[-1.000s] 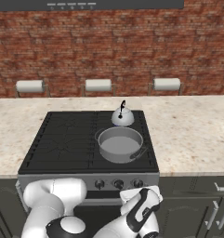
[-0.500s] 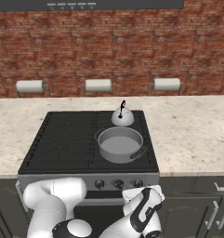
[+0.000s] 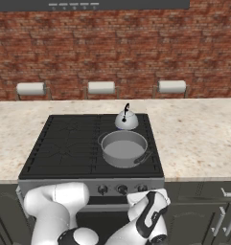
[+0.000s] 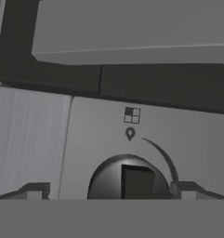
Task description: Pick the kettle from the cabinet and place it on a stove burner. Then pick the pot from the counter and place it on another stove burner. Finally, turn both burners on.
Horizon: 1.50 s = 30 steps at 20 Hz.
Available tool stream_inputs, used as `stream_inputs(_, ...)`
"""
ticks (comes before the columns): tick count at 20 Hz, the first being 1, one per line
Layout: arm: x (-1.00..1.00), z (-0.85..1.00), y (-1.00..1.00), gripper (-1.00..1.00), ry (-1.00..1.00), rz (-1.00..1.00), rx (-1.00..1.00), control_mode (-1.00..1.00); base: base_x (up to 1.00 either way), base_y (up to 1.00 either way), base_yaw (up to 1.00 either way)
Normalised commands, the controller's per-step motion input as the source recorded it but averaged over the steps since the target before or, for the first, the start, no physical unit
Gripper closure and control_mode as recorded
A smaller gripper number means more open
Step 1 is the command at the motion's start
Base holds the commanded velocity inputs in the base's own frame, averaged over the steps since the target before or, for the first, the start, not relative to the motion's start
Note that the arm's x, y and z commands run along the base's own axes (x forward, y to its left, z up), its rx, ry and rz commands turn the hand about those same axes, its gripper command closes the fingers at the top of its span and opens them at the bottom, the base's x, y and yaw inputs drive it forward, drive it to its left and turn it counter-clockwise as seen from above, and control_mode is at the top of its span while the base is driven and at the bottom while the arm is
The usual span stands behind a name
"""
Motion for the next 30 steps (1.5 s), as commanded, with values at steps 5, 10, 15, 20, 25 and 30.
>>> stream_inputs(5,0.15,0.0,0.0,1.0,0.0,0.0,0.0,-1.0,0.0,0.0,0.0)
stream_inputs(10,0.03,0.0,0.0,1.0,0.0,0.0,0.0,-1.0,0.0,0.0,0.0)
stream_inputs(15,0.0,0.0,0.0,1.0,0.0,0.01,-0.02,-1.0,0.0,0.0,0.0)
stream_inputs(20,0.0,0.0,0.0,1.0,-0.04,0.0,-0.27,-1.0,0.0,0.0,0.0)
stream_inputs(25,0.0,0.0,0.0,1.0,-0.05,0.0,-0.33,-1.0,0.0,0.0,0.0)
stream_inputs(30,0.0,0.0,0.0,1.0,-0.04,0.0,-0.33,-1.0,0.0,0.0,0.0)
